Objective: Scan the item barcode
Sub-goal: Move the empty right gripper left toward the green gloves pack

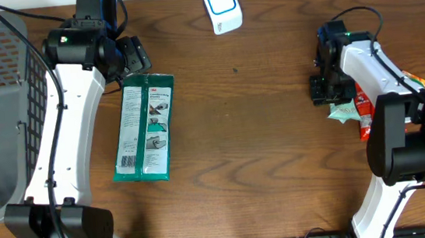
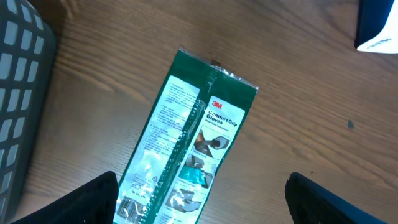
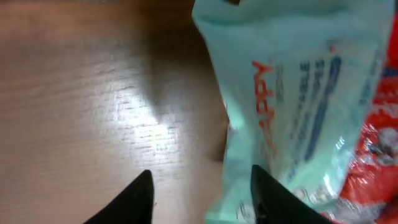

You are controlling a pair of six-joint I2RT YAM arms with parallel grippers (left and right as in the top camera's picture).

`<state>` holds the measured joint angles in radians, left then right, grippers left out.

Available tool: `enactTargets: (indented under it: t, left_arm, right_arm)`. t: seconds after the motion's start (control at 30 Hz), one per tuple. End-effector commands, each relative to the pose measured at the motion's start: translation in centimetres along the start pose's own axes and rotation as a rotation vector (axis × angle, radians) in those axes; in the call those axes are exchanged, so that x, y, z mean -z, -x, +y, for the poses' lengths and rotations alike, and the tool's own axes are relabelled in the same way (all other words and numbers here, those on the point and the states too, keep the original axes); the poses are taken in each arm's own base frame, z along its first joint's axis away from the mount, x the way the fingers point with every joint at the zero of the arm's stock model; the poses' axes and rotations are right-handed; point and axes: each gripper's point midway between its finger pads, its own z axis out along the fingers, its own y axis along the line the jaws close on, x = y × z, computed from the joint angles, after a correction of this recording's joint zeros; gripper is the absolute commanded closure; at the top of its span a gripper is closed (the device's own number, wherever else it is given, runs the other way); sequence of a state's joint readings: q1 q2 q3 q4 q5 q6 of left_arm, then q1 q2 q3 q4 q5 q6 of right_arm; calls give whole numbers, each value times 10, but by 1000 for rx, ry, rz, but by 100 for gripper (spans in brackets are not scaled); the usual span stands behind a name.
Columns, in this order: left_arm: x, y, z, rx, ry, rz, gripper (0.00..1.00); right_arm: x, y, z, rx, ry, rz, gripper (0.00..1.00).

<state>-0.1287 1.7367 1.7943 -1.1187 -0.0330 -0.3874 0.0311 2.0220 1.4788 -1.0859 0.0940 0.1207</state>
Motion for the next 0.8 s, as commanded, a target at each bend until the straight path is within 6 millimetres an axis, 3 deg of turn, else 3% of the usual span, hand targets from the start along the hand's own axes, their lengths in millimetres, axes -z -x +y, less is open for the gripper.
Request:
enactTargets:
  t: [0.0,0.2,0.27,0.5,0.77]
  left_arm:
    - [5,3,3,-9,8,-16,14]
    - [5,3,3,-9,8,-16,14]
    - [5,3,3,-9,8,-16,14]
    - [5,3,3,-9,8,-16,14]
    - [5,3,3,-9,8,-16,14]
  right_arm:
    - [32,11,10,20,73,-61,48]
    - [73,-7,122,245,667,-62,40]
    - [85,-15,146,294,761,-57,39]
    - [97,-39,212,403,814,-36,38]
    - [118,-46,283,384,900,-77,30]
